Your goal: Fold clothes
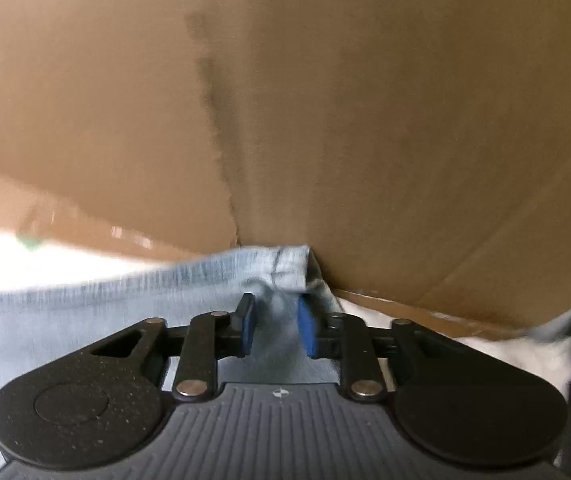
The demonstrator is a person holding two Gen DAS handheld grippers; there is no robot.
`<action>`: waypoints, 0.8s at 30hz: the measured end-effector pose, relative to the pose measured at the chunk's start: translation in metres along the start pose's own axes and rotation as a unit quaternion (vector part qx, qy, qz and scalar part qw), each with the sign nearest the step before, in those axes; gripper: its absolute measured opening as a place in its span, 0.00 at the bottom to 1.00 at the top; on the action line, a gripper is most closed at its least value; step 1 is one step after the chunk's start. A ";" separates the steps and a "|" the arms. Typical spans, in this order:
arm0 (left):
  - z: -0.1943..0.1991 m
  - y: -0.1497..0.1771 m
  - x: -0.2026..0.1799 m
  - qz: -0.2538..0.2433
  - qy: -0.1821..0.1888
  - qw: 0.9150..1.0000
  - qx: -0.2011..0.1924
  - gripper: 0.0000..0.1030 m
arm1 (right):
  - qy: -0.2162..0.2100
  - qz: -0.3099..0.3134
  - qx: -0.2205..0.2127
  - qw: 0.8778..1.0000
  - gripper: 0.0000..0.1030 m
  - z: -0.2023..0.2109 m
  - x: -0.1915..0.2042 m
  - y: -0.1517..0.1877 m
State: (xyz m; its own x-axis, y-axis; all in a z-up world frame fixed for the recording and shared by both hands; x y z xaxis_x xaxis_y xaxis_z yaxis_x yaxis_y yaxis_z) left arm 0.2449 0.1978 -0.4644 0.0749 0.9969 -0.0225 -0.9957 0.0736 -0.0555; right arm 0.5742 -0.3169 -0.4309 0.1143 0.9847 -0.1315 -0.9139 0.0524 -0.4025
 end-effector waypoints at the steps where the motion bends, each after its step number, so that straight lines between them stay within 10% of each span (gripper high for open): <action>1: 0.003 0.000 0.003 0.006 -0.005 1.000 0.005 0.35 | 0.001 0.006 -0.001 1.000 0.54 0.007 0.000 0.003; 24: 0.271 -0.025 0.022 0.025 -0.126 0.989 -0.066 0.69 | -0.142 0.045 -0.059 0.987 0.58 0.324 -0.062 0.009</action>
State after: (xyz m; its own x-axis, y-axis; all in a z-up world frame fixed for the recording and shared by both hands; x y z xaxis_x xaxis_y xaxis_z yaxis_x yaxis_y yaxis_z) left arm 0.2564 0.2251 -0.1926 -0.0073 0.9755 0.2200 -0.9808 0.0359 -0.1919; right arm 0.4321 -0.3240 -0.1327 -0.0938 0.9923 0.0814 -0.8614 -0.0399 -0.5064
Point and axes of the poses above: each gripper's, at about its wrist camera, not at the fingertips, and z roughly against the way its jaws point, x to its left, y to its underside, the point moved 9 cm from there along -z, roughly the way its jaws point, and after that the axes turned 14 degrees about x, right-handed, at the moved point
